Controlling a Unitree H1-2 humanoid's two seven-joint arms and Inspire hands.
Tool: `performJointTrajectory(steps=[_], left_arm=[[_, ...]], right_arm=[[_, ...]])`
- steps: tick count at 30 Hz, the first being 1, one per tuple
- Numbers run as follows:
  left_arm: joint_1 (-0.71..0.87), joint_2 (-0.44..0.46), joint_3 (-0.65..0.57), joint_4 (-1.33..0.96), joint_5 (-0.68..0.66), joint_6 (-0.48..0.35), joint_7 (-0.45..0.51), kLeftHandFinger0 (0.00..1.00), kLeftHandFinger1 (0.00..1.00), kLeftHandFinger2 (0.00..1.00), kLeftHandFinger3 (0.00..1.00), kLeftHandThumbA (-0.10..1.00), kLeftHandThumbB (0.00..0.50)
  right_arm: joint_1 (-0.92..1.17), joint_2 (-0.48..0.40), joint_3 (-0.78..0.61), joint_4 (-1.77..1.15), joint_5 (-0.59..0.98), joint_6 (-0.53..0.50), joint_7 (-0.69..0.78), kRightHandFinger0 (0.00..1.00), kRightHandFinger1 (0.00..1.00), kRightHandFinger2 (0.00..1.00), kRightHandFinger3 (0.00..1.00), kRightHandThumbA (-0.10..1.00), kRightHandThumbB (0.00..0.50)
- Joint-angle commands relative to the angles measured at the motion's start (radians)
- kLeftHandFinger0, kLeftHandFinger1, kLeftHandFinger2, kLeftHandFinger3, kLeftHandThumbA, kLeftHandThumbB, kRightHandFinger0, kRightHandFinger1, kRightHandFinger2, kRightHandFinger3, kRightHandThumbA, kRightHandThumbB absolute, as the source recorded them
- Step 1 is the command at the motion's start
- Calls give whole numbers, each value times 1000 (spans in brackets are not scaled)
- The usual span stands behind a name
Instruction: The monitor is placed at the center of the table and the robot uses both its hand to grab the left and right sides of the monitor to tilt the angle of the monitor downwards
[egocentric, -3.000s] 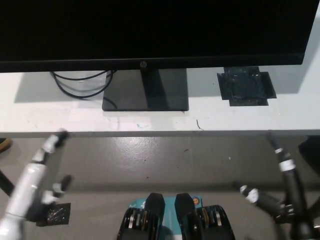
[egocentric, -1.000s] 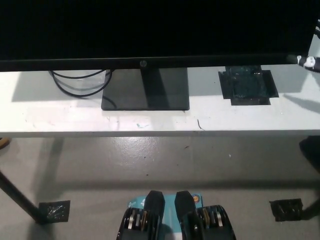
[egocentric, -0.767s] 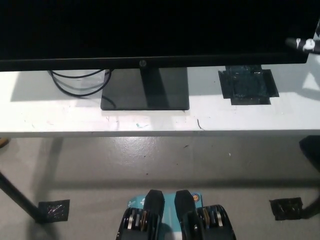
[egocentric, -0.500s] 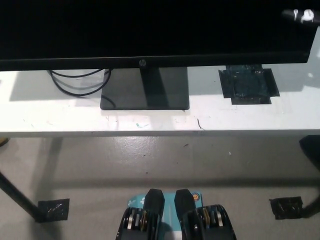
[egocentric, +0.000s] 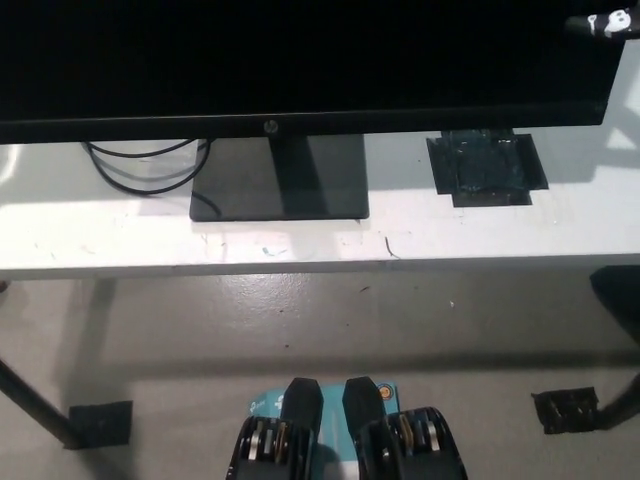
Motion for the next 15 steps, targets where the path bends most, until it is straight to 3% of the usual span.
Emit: performJointTrajectory(steps=[1,3,7,8,9,11,13,14,15], left_arm=[[-60,47,-12,-56,40,-39,-18,1000,1000,1000,1000,1000,310],[-103,28,-42,-13,60,-90,-43,1000,1000,1000,1000,1000,353],[-106,25,-49,-11,66,-89,-42,1000,1000,1000,1000,1000,376],[-126,9,-43,21,42,-84,-70,1000,1000,1000,1000,1000,404],[-138,-3,-39,48,21,-78,-98,1000,1000,1000,1000,1000,435],[-141,-5,-47,51,43,-72,-84,1000,1000,1000,1000,1000,479],[-143,-6,-47,56,45,-77,-86,1000,1000,1000,1000,1000,482],[-144,-10,-44,62,39,-82,-91,1000,1000,1000,1000,1000,416],[-146,-17,-41,70,31,-90,-99,1000,1000,1000,1000,982,394]], right_arm=[[-102,10,32,-4,-50,20,122,1000,1000,1000,1000,779,500],[-95,15,67,3,-76,33,174,1000,1000,1000,1000,696,500],[-94,21,68,22,-82,31,188,1000,1000,1000,1000,657,500],[-89,35,60,52,-69,55,211,1000,1000,1000,1000,547,500],[-77,45,69,67,-78,48,225,1000,1000,1000,1000,504,500],[-69,53,79,72,-95,29,229,1000,1000,1000,1000,509,500],[-70,54,77,76,-98,26,231,1000,1000,1000,1000,511,500],[-69,60,88,95,-115,-1,227,1000,1000,1000,1000,562,500],[-68,67,105,123,-141,-41,220,1000,1000,1000,1000,580,500]])
